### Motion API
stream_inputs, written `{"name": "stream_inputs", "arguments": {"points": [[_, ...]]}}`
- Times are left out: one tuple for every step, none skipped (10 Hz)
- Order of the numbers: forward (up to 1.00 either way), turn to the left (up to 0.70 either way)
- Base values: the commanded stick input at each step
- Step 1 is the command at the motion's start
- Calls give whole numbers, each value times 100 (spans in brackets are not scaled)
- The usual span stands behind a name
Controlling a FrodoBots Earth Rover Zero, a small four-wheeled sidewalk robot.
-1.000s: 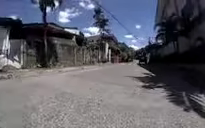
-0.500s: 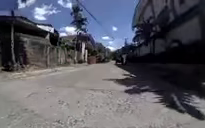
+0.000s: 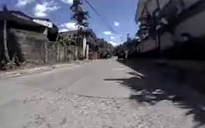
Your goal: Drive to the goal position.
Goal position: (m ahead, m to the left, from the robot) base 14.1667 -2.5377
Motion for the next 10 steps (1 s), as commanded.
{"name": "stream_inputs", "arguments": {"points": [[100,-31],[100,-40],[100,-40],[100,-40],[100,-40],[100,-40],[100,-40],[100,-40],[100,-40],[100,-4]]}}
